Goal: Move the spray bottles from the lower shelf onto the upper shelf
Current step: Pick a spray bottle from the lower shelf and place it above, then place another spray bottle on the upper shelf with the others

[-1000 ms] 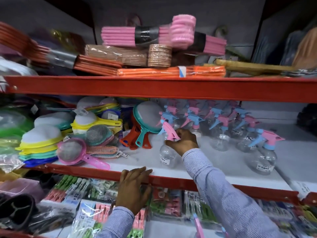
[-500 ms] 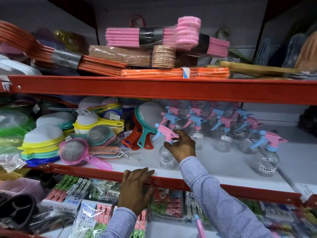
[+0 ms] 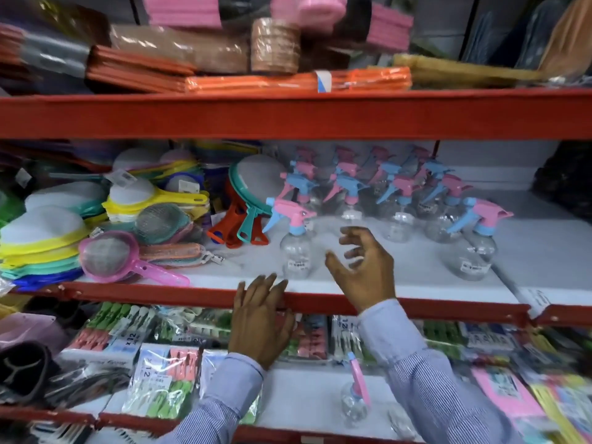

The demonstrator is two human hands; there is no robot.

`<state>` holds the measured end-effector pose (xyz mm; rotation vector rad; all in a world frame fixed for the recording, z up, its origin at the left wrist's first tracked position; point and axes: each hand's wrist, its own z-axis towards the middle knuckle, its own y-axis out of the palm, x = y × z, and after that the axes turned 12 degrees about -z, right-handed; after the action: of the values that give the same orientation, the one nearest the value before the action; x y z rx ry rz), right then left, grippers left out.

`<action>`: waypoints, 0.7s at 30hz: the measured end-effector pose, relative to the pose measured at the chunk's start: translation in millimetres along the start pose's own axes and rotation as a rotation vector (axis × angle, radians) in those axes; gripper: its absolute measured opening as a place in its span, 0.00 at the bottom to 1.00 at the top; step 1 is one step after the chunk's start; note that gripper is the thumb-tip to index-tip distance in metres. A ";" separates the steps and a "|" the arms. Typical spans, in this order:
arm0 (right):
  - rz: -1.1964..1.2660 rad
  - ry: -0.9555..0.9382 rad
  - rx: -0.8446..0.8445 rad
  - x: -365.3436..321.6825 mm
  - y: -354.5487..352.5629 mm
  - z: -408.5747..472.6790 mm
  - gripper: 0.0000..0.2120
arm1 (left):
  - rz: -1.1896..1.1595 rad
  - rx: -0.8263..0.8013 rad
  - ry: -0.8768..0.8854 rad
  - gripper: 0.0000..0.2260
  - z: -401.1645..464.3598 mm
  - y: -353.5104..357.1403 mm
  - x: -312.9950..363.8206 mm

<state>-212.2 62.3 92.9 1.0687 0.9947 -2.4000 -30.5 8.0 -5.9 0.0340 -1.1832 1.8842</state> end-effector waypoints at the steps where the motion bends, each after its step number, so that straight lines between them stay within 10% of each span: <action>1: 0.009 0.003 0.024 11.4 -8.3 -15.1 0.15 | -0.043 -0.007 0.028 0.23 0.8 5.1 7.8; 6: -0.218 0.131 -0.164 94.0 -8.7 -92.3 0.10 | -0.184 0.051 0.002 0.19 0.3 25.6 25.4; 12: -0.653 0.411 -0.697 162.3 41.4 -123.8 0.32 | -0.191 0.054 -0.009 0.19 1.8 25.8 26.5; 21: -0.745 0.315 -0.736 148.8 36.4 -103.1 0.12 | -0.192 0.040 -0.024 0.19 -1.2 22.0 32.1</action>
<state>-238.0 107.7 -84.2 0.8773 2.4839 -1.9839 -64.6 26.6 -8.0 0.1867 -1.1176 1.7424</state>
